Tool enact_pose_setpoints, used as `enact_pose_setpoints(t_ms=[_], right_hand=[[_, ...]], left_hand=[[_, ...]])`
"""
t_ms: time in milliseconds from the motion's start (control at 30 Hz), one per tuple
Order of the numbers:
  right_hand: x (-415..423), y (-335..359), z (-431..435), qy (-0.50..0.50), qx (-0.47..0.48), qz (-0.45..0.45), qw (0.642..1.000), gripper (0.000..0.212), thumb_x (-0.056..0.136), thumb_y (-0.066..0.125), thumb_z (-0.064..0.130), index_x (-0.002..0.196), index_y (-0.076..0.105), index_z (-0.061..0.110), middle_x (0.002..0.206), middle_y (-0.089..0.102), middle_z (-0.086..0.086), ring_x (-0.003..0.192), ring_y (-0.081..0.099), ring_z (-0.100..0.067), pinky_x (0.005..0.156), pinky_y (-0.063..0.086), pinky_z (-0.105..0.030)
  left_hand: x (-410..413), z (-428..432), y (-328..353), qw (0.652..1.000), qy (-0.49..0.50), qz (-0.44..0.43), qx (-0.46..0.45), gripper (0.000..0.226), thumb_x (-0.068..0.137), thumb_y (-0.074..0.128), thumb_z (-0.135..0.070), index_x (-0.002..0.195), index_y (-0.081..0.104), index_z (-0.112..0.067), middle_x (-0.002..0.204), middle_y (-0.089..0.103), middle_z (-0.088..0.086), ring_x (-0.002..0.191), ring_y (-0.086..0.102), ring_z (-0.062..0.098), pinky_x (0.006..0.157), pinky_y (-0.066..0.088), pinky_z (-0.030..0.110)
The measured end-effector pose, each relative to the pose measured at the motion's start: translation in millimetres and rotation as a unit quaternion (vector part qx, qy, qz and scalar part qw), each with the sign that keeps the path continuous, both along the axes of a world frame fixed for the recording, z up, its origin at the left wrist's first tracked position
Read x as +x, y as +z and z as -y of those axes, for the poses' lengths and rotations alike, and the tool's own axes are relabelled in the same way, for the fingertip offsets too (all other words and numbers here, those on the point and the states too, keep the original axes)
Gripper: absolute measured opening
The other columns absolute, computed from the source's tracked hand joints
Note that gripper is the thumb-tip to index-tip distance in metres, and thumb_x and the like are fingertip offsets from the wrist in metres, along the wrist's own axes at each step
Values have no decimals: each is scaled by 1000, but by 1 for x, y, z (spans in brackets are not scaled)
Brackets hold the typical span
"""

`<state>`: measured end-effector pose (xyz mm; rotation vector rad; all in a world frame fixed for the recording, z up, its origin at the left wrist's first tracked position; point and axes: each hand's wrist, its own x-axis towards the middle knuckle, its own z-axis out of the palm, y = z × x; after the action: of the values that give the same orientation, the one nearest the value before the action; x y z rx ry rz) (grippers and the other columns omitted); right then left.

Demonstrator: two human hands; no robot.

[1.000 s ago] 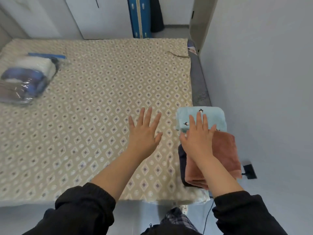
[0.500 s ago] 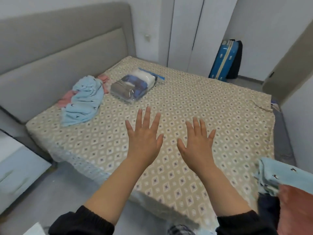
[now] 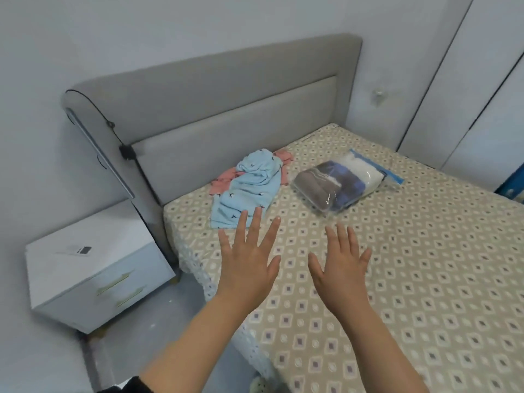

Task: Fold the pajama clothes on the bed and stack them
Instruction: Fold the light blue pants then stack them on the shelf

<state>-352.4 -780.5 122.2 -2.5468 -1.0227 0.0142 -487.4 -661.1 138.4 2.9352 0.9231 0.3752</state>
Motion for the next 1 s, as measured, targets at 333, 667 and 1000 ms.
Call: enact_pose_setpoints(t_ms=[333, 667, 1000], right_hand=[[69, -12, -203, 90, 0, 2, 996, 66, 95, 44, 43, 151, 21, 16, 161, 8, -5, 148, -1, -21, 116, -4, -50], [112, -89, -388, 42, -58, -45, 996, 69, 96, 41, 44, 152, 16, 14, 161, 3, -7, 149, -4, -22, 117, -5, -48], [151, -163, -527, -66, -173, -145, 972, 72, 95, 46, 41, 152, 14, 11, 161, 2, -9, 148, 0, -25, 118, 0, -49]], left_hand=[[47, -190, -20, 997, 61, -25, -26, 74, 99, 27, -50, 135, -37, -40, 152, -35, -3, 144, -27, 24, 112, -1, 63], [112, -404, -98, 992, 5, -90, -92, 69, 99, 25, -49, 143, -25, -34, 161, -15, 6, 147, -13, 27, 112, 2, 64], [183, -591, -192, 952, -91, -215, -197, 65, 101, 32, -41, 154, -5, -29, 161, -14, 5, 147, -16, 23, 114, 2, 60]])
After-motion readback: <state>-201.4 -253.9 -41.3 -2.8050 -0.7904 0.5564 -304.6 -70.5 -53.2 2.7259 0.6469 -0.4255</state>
